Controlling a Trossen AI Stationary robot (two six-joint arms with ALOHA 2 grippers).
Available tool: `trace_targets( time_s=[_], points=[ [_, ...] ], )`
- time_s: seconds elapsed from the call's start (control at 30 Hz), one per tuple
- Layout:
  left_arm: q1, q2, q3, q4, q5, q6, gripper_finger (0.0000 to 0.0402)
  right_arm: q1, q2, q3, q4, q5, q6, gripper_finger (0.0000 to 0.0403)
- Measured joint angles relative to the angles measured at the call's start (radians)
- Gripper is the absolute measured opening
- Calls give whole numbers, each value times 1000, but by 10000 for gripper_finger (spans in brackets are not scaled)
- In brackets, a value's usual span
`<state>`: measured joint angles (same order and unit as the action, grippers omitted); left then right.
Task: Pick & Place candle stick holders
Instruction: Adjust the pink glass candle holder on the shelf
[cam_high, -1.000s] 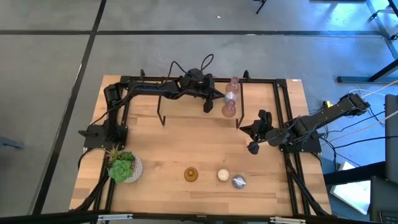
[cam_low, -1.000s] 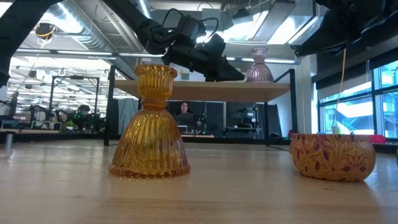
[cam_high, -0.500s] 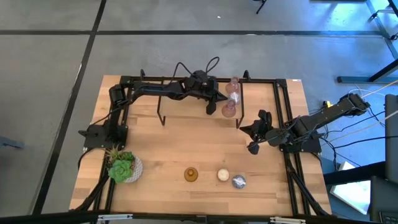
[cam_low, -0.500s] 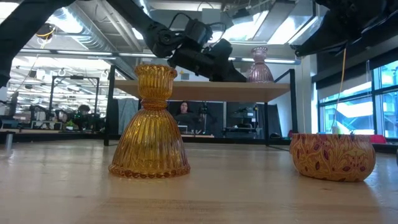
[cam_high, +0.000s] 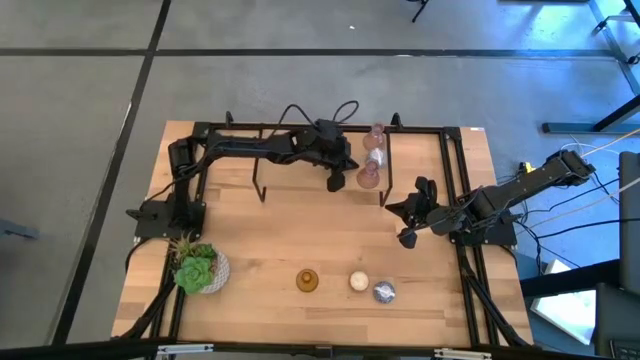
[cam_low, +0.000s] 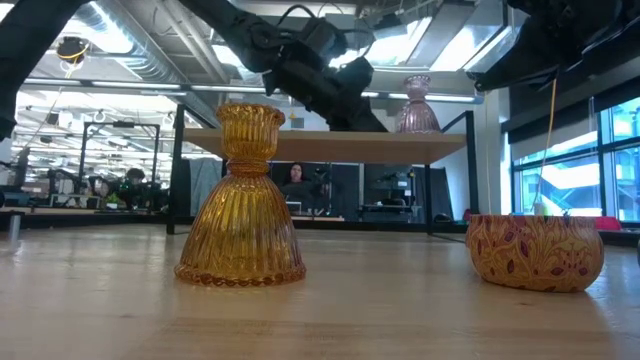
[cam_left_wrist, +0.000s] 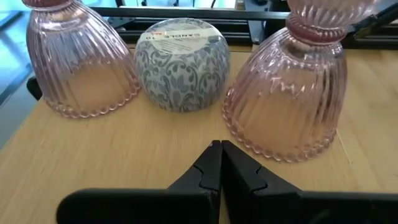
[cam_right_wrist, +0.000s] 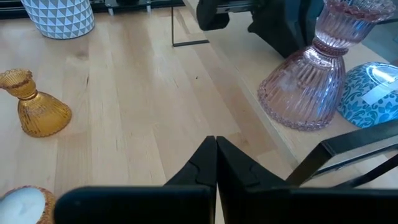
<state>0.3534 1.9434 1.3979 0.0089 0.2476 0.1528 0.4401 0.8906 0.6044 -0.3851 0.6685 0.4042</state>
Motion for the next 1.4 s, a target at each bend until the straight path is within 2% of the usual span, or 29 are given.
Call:
trace_targets(
  time_s=[0.23,0.7,0.97,1.4],
  points=[
    [-13,-9,0,-21,-46,1,2,0,0,0,0,-9,7,3],
    [-50,-99,-5,-140,-74,32,2,0,19,1,5,-18,8,3],
    [-104,-98,-5,-133,-77,48,2,0,20,1,10,-19,11,3],
    [-102,-97,-5,-48,-66,52,2,0,20,1,19,-18,8,3]
  ],
)
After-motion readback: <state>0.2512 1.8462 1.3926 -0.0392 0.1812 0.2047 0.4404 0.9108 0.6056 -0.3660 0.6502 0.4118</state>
